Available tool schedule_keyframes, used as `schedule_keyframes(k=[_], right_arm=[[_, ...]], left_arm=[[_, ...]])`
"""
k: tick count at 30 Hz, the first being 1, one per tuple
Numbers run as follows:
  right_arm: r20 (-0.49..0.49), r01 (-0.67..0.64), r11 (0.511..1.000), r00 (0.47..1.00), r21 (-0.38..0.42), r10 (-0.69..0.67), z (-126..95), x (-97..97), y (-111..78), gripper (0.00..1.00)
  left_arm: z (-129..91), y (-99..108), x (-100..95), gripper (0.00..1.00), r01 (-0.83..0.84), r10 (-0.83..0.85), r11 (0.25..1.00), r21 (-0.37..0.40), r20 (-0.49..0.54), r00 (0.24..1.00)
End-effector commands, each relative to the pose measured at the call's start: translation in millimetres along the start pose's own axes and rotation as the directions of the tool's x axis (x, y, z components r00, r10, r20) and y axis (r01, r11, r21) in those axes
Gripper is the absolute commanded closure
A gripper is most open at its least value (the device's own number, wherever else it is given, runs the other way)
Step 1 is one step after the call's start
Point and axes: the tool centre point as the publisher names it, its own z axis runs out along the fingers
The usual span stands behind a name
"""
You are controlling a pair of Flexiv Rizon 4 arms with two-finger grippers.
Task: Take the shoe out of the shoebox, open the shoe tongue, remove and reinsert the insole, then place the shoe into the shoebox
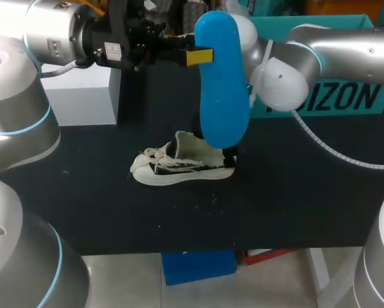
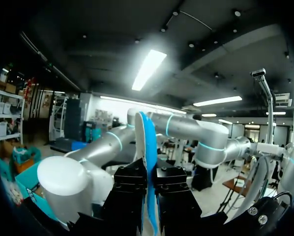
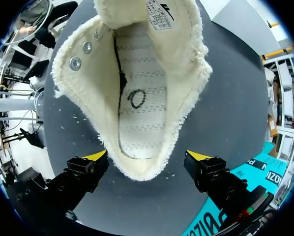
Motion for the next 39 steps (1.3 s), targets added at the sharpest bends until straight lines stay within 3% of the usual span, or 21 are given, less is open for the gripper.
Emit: schedule_keyframes(k=[1, 12, 16, 24, 31, 39], right_arm=[[0.002, 0.008, 1.000, 1.000, -0.010, -0.008, 0, 3.9, -1.7, 0.00], [-0.002, 0.034, 0.999, 0.999, -0.033, -0.034, -3, 4.7, 0.0, 0.00], [0.014, 0.032, 0.987, 0.999, -0.156, -0.030, -8, 5.4, -0.4, 0.00], [0.011, 0.036, 0.948, 0.999, -0.317, -0.035, -11, 7.1, 0.4, 0.00], [-0.020, 0.028, 0.864, 0.999, -0.503, -0.044, -11, 8.9, 0.0, 0.00], [-0.025, 0.007, 0.763, 0.999, -0.646, -0.031, -7, 9.0, -4.0, 0.00]], left_arm=[[1, 1, -0.2, 1.00, -0.001, 0.001, 1.000, 0.001, 0.002, 1.000], [1, 1, -0.2, 1.00, -0.001, 0.001, 1.000, 0.001, 0.002, 1.000], [1, 1, -0.2, 1.00, -0.001, 0.001, 1.000, 0.001, 0.002, 1.000], [1, 1, -0.2, 1.00, -0.001, 0.001, 1.000, 0.001, 0.002, 1.000], [1, 1, -0.2, 1.00, -0.001, 0.001, 1.000, 0.001, 0.002, 1.000], [1, 1, -0.2, 1.00, -0.001, 0.001, 1.000, 0.001, 0.002, 1.000]])
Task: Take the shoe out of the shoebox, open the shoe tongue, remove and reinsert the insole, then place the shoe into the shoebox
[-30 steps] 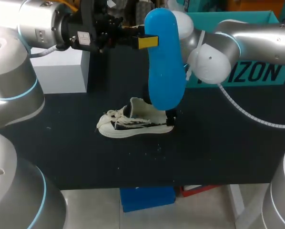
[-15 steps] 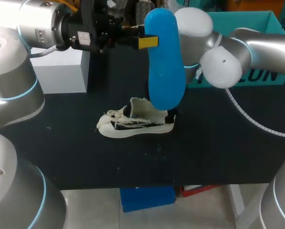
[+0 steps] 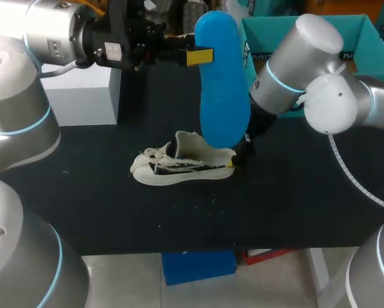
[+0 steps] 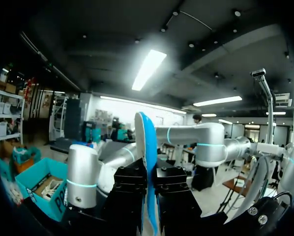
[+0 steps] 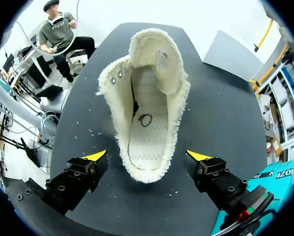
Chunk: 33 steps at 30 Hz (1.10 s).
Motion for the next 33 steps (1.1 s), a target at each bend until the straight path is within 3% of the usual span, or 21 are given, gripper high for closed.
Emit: schedule_keyframes(k=[1, 19, 33], right_arm=[[0.005, -0.009, 0.975, 1.000, -0.223, 0.011, 3, 3.4, -8.9, 0.00], [-0.026, -0.098, 0.889, 0.995, -0.448, 0.097, 12, 1.6, -26.0, 0.00], [-0.032, -0.123, 0.857, 0.992, -0.500, 0.123, 18, 3.2, -29.7, 0.00]], left_arm=[[1, 1, -0.4, 1.00, -0.001, 0.001, 1.000, 0.001, 0.002, 1.000], [1, 1, -0.4, 1.00, -0.001, 0.001, 1.000, 0.001, 0.002, 1.000], [1, 1, -0.4, 1.00, -0.001, 0.001, 1.000, 0.001, 0.002, 1.000]])
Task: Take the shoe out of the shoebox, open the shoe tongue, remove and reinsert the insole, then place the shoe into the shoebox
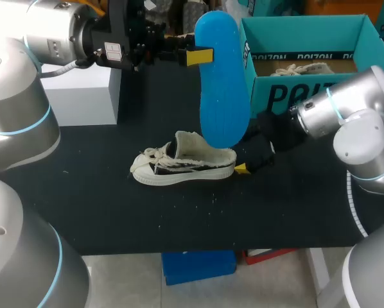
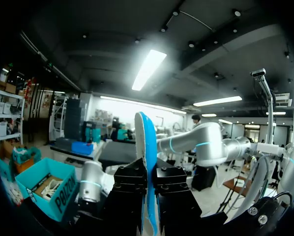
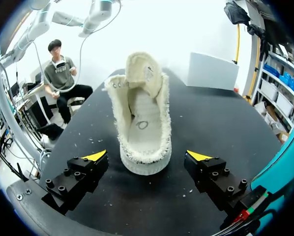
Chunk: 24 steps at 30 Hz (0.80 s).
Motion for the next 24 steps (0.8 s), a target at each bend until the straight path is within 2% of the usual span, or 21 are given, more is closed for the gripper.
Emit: schedule_keyframes(k=[1, 8, 11, 13, 15, 16, 18, 21, 24], right_arm=[[0.009, 0.001, 0.999, 1.000, -0.048, 0.000, 3, 1.2, -4.0, 0.00], [0.014, 0.004, 0.998, 1.000, -0.064, -0.003, 4, 1.3, -5.2, 0.00], [0.017, 0.017, 1.000, 1.000, -0.015, -0.017, 4, -0.7, -3.3, 0.00], [0.025, 0.031, 0.993, 0.999, 0.116, -0.034, -2, -5.2, -0.3, 0.00], [0.043, 0.028, 0.991, 0.998, 0.129, -0.034, -10, -9.1, 6.4, 0.00], [0.050, 0.031, 0.983, 0.998, 0.180, -0.040, -13, -10.6, 8.5, 0.00], [0.051, 0.050, 0.940, 0.996, 0.337, -0.072, -15, -14.1, 10.7, 0.00], [0.061, 0.047, 0.896, 0.995, 0.441, -0.083, -16, -16.2, 16.2, 0.00], [0.052, 0.058, 0.820, 0.993, 0.570, -0.106, -13, -18.0, 20.0, 0.01]], left_arm=[[1, 1, -0.3, 1.00, -0.001, 0.001, 1.000, 0.001, 0.002, 1.000], [1, 1, -0.3, 1.00, -0.001, 0.001, 1.000, 0.001, 0.002, 1.000], [1, 1, -0.3, 1.00, -0.001, 0.001, 1.000, 0.001, 0.002, 1.000], [1, 1, -0.3, 1.00, -0.001, 0.001, 1.000, 0.001, 0.002, 1.000], [1, 1, -0.3, 1.00, -0.001, 0.001, 1.000, 0.001, 0.002, 1.000], [1, 1, -0.3, 1.00, -0.001, 0.001, 1.000, 0.001, 0.002, 1.000], [1, 1, -0.3, 1.00, -0.001, 0.001, 1.000, 0.001, 0.002, 1.000], [1, 1, -0.3, 1.00, -0.001, 0.001, 1.000, 0.001, 0.002, 1.000], [1, 1, -0.3, 1.00, -0.001, 0.001, 1.000, 0.001, 0.002, 1.000]])
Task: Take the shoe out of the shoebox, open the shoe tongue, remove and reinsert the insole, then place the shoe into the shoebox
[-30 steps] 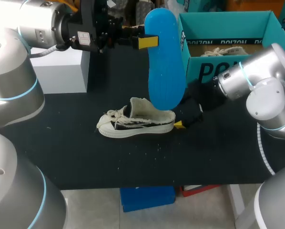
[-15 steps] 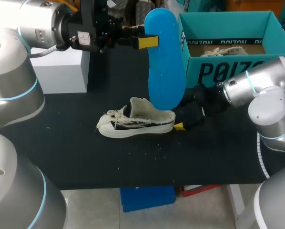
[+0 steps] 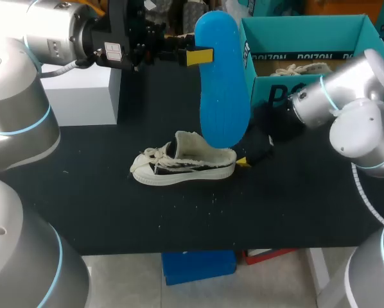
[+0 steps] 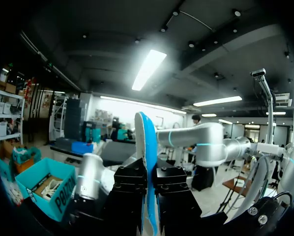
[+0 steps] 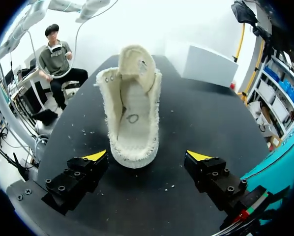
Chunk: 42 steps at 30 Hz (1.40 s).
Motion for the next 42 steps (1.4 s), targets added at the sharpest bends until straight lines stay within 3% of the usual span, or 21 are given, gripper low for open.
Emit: schedule_keyframes(k=[1, 7, 14, 20, 31, 42], right_arm=[[0.002, 0.033, 0.908, 0.999, 0.418, -0.037, 1, -2.3, 14.2, 0.00], [0.004, 0.065, 0.793, 0.996, 0.606, -0.085, 6, -1.4, 27.2, 0.00], [-0.001, 0.094, 0.710, 0.992, 0.698, -0.130, 14, -0.3, 46.9, 0.01], [-0.016, 0.116, 0.629, 0.987, 0.769, -0.162, 25, 0.7, 59.8, 0.15], [-0.056, 0.156, 0.593, 0.981, 0.790, -0.184, 53, -3.8, 80.2, 0.17], [-0.071, 0.157, 0.618, 0.984, 0.771, -0.162, 74, -7.6, 84.3, 0.24]], left_arm=[[1, 1, -0.4, 1.00, -0.001, 0.001, 1.000, 0.001, 0.002, 1.000], [1, 1, -0.4, 1.00, -0.001, 0.001, 1.000, 0.001, 0.002, 1.000], [1, 1, -0.4, 1.00, -0.001, 0.001, 1.000, 0.001, 0.002, 1.000], [1, 1, -0.4, 1.00, -0.001, 0.001, 1.000, 0.001, 0.002, 1.000], [1, 1, -0.4, 1.00, -0.001, 0.001, 1.000, 0.001, 0.002, 1.000], [1, 1, -0.4, 1.00, -0.001, 0.001, 1.000, 0.001, 0.002, 1.000]])
